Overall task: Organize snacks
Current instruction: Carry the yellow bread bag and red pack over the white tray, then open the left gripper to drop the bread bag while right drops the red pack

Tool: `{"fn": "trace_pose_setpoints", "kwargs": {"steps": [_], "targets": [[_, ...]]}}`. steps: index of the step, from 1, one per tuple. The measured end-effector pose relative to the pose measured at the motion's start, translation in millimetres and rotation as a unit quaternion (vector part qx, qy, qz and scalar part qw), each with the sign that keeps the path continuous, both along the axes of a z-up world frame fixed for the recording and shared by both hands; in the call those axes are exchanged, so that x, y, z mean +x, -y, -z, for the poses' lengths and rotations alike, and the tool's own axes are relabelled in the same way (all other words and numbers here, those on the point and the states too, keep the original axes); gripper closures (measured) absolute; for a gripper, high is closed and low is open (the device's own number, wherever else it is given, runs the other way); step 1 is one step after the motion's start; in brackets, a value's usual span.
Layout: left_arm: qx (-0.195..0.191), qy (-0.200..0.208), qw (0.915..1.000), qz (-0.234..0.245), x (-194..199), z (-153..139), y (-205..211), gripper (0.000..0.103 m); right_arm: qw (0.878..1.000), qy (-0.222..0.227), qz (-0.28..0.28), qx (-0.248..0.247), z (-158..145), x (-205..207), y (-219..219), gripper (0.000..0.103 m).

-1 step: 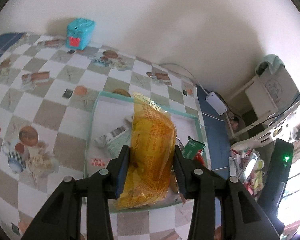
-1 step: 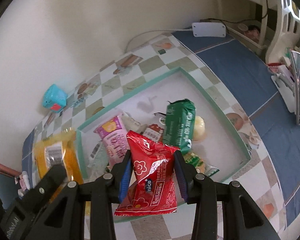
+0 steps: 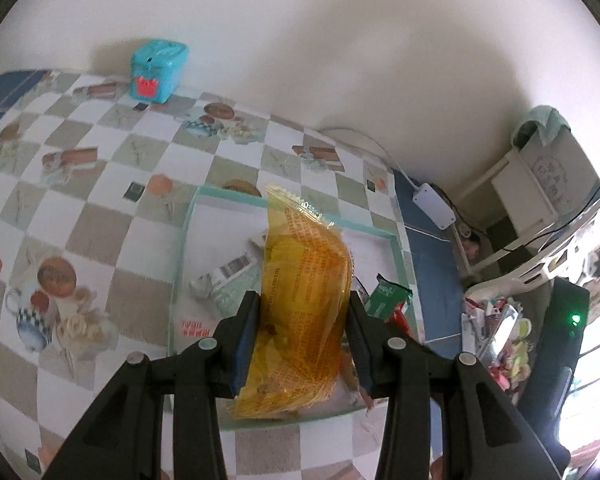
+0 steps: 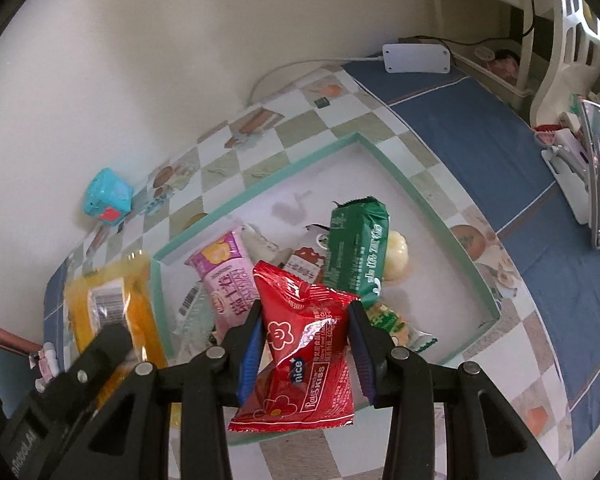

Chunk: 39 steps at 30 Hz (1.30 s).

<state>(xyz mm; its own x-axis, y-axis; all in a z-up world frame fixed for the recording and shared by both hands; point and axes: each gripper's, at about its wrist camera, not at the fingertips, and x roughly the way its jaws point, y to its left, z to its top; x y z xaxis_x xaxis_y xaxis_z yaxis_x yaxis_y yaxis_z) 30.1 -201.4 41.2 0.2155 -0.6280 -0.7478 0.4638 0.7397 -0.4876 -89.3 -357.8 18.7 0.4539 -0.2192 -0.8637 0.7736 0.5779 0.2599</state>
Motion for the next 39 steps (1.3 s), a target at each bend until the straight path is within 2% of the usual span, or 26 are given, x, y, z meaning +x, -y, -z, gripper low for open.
{"fn": "trace_pose_setpoints", "kwargs": {"steps": [3, 12, 19, 21, 23, 28, 29, 31, 35, 37, 39], "targets": [[-0.007, -0.013, 0.9999, 0.002, 9, 7, 4, 0.059, 1.000, -0.007, 0.002, 0.002, 6, 0, 2, 0.060], [-0.023, -0.062, 0.9963, -0.055, 55, 38, -11, 0.060, 0.999, -0.033, -0.005, 0.003, 24, 12, 4, 0.060], [-0.006, -0.064, 0.9970, -0.043, 61, 49, 6, 0.059, 0.999, -0.043, -0.001, 0.004, 28, 15, 5, 0.059], [-0.003, -0.062, 0.9974, -0.035, 59, 49, 9, 0.052, 0.999, -0.043, 0.000, 0.002, 27, 15, 6, 0.058], [-0.005, -0.066, 0.9974, -0.027, 57, 49, 11, 0.033, 0.999, -0.044, 0.004, 0.003, 27, 14, 7, 0.059], [-0.002, -0.066, 0.9976, -0.023, 54, 45, 8, 0.031, 0.999, -0.046, 0.007, 0.007, 27, 11, 6, 0.056], [-0.004, -0.067, 0.9975, -0.023, 53, 44, 7, 0.028, 0.999, -0.047, 0.006, 0.006, 26, 11, 6, 0.055], [-0.004, -0.067, 0.9975, -0.024, 51, 41, 4, 0.019, 0.999, -0.049, 0.005, 0.004, 26, 10, 4, 0.039], [-0.004, -0.061, 0.9975, -0.036, 43, 33, -12, 0.016, 0.999, -0.048, 0.002, -0.001, 24, 8, 0, 0.032], [0.000, -0.054, 0.9974, -0.048, 39, 29, -24, 0.011, 0.999, -0.044, 0.002, -0.007, 23, 6, -4, 0.020], [0.016, -0.038, 0.9968, -0.068, 35, 24, -37, 0.006, 0.999, -0.041, -0.001, -0.011, 22, 5, -8, 0.014]]}}
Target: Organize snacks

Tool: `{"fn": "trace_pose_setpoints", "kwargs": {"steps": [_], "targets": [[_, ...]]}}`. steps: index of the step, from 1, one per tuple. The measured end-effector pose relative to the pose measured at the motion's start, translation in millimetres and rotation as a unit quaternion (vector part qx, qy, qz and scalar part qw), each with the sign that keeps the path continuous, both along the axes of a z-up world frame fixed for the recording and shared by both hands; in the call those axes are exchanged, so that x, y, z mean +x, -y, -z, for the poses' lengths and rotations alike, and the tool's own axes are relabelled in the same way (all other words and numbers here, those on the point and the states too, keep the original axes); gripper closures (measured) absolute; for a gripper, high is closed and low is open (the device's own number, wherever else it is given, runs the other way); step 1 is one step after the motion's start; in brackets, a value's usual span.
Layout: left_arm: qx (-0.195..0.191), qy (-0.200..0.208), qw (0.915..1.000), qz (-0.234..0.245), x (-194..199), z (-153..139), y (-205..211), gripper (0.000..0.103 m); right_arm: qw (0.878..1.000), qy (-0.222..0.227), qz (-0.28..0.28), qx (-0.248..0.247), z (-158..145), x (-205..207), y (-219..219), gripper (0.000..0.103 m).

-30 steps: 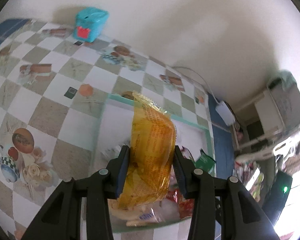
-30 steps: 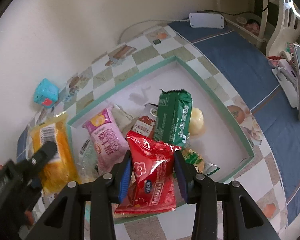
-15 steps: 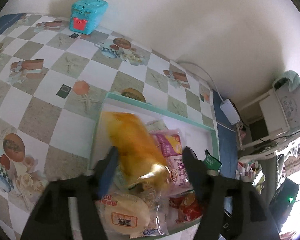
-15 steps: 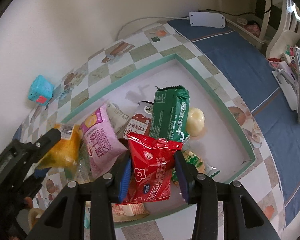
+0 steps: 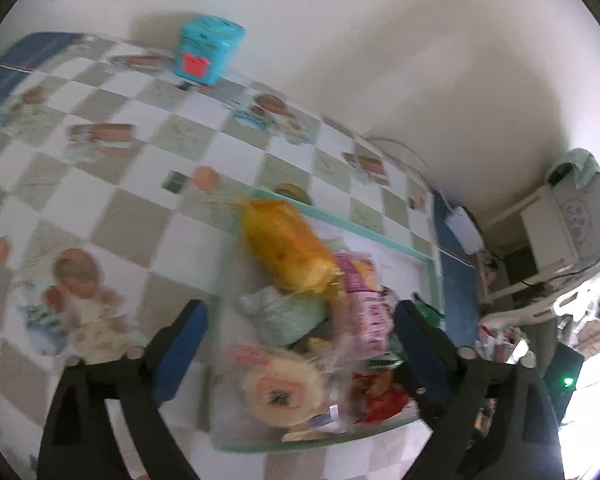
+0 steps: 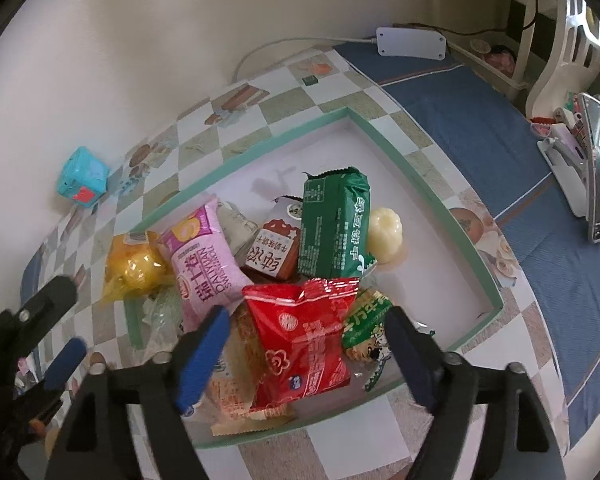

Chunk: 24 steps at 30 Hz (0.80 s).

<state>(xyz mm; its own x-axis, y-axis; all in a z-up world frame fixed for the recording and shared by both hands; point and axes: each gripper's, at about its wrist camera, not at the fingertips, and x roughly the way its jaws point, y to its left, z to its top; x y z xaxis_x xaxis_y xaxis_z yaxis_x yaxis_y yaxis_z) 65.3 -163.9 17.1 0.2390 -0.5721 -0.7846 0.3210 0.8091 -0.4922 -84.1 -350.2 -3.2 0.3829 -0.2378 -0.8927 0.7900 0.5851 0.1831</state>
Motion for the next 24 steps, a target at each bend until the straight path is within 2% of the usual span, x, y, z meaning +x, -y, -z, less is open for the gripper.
{"fn": "trace_pose_setpoints", "kwargs": {"steps": [3, 5, 9, 14, 18, 24], "targets": [[0.039, 0.027, 0.9985, -0.030, -6, -7, -19, 0.006, 1.000, 0.007, -0.008, -0.014, -2, -4, -9, 0.000], [0.069, 0.045, 0.9957, -0.042, -10, -12, -29, 0.006, 0.999, 0.010, -0.023, -0.022, -3, -7, -18, 0.000], [0.140, 0.090, 0.9840, -0.063, -32, -18, -51, 0.006, 0.998, 0.006, -0.047, -0.039, -4, -15, -35, 0.000], [0.175, 0.103, 0.9776, -0.057, -55, -16, -68, 0.006, 0.994, 0.005, -0.090, -0.061, -10, -28, -66, 0.000], [0.207, 0.130, 0.9684, -0.050, -78, -18, -81, 0.006, 0.991, 0.007, -0.112, -0.076, -16, -42, -87, 0.000], [0.221, 0.145, 0.9638, -0.037, -104, -17, -95, 0.006, 0.986, 0.003, -0.130, -0.101, -23, -55, -110, 0.000]]}}
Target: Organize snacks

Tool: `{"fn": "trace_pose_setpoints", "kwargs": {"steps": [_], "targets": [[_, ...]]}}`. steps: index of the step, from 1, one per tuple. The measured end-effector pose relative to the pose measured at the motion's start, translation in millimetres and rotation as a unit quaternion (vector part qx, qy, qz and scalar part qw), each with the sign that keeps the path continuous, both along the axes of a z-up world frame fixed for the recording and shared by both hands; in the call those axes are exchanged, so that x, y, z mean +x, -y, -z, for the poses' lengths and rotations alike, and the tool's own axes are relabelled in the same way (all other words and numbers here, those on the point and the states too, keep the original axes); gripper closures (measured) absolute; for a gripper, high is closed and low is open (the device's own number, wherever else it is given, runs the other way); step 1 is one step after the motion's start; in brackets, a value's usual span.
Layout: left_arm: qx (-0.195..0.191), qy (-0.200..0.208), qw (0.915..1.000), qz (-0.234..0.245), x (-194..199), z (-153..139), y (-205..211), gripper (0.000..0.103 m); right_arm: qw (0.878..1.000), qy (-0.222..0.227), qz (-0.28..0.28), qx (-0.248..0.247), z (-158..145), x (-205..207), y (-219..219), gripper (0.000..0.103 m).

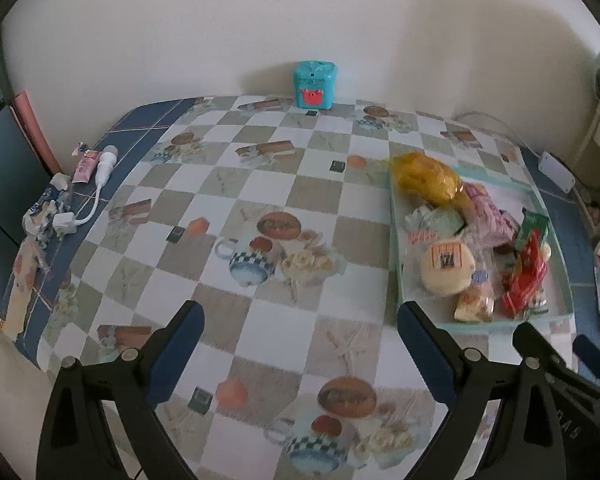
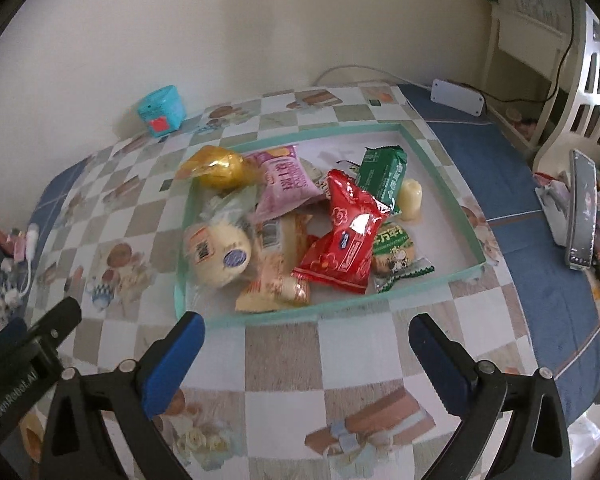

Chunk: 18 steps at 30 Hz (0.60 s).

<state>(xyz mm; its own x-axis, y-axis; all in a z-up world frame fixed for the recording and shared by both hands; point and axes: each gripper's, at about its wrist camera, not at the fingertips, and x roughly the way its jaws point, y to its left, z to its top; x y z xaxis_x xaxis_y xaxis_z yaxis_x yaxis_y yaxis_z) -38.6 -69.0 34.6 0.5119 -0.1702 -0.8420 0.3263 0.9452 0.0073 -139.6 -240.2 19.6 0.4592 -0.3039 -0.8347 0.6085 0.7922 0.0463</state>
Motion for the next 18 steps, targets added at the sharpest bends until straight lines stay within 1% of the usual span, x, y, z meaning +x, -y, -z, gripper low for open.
{"fn": "trace_pose_setpoints", "kwargs": {"steps": [2, 4, 12, 18], "targets": [[0.009, 0.006, 0.9999, 0.001, -5, 0, -3, 0.006, 1.000, -0.004, -0.002, -0.008, 0, -3, -5, 0.000], [0.010, 0.005, 0.9999, 0.003, -7, 1, -6, 0.006, 1.000, -0.008, -0.007, -0.012, 1, -3, -10, 0.000], [0.009, -0.018, 0.9998, -0.002, 0, 10, -11, 0.006, 1.000, -0.017, -0.010, -0.018, 4, 0, -13, 0.000], [0.027, -0.029, 0.9992, 0.000, 3, 18, -10, 0.006, 0.999, -0.028, -0.008, -0.019, 10, 4, -11, 0.000]]}}
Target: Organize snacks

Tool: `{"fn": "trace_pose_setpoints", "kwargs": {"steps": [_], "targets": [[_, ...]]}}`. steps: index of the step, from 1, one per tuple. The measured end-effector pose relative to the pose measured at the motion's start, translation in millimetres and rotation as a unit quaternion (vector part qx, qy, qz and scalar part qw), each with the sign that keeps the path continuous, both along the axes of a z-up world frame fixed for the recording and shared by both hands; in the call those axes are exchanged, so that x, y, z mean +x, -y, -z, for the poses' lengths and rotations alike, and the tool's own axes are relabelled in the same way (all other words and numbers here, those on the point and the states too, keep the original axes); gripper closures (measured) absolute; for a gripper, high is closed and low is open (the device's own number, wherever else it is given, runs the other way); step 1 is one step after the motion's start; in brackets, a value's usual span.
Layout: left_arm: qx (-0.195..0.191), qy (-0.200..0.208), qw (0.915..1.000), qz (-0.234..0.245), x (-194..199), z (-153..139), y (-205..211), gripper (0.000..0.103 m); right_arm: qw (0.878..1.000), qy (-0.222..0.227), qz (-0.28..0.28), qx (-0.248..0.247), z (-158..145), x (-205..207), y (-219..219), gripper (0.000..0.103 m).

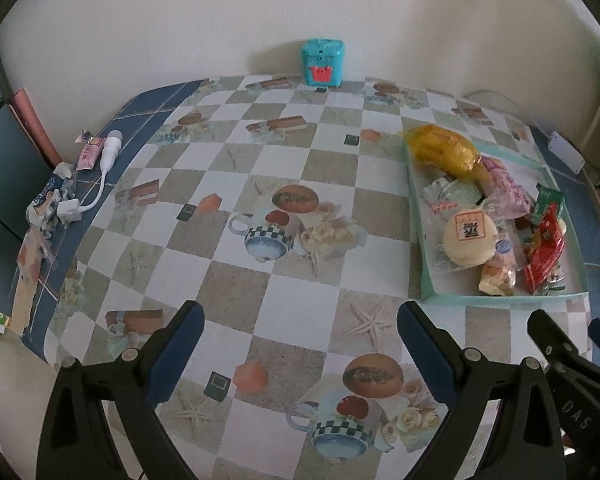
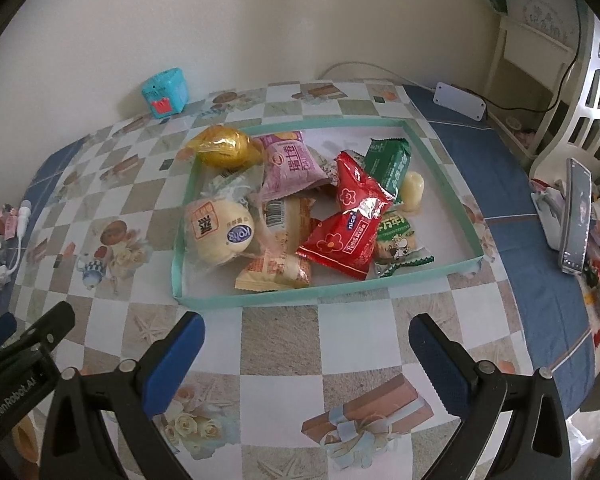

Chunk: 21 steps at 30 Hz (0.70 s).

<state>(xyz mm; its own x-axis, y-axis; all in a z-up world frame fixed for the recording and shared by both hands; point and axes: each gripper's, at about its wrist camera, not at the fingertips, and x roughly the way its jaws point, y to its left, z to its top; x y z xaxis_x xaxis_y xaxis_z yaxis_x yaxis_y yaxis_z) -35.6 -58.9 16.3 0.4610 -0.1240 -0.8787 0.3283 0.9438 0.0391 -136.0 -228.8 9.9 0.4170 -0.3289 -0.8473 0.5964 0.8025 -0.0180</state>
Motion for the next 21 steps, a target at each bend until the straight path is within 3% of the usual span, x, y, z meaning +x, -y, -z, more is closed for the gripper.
{"fn": "trace_pose_setpoints", "kwargs": {"steps": [21], "targets": [[0.017, -0.031, 0.9994, -0.001, 5, 15, -1, 0.006, 1.000, -0.018, 0.010, 0.002, 10, 2, 5, 0.000]]}}
